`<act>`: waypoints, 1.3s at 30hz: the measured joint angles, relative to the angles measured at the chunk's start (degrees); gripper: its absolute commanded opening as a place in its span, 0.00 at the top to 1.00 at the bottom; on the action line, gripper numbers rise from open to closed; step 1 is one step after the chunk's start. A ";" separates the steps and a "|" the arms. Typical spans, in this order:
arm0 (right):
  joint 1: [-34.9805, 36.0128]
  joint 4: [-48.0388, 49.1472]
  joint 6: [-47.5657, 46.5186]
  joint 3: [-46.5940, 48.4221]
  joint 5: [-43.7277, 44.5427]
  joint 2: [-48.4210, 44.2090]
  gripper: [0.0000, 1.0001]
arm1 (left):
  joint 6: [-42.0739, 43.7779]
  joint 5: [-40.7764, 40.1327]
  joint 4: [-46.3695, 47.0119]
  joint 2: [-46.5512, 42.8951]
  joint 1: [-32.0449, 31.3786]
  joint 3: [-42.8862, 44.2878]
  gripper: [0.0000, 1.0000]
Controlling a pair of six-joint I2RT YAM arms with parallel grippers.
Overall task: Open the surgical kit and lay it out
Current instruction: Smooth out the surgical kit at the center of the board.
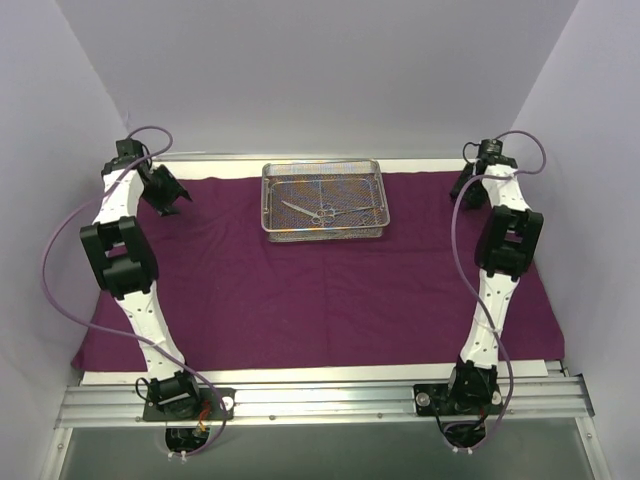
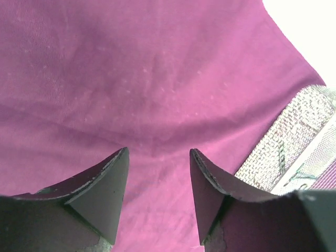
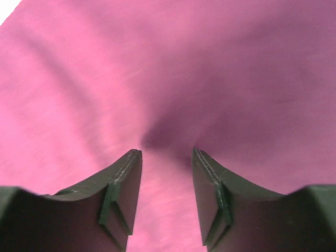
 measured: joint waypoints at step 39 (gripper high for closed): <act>1.57 4.44 7.19 -5.60 -10.97 -3.54 0.55 | -2.49 7.06 -6.25 21.40 1.42 27.89 0.34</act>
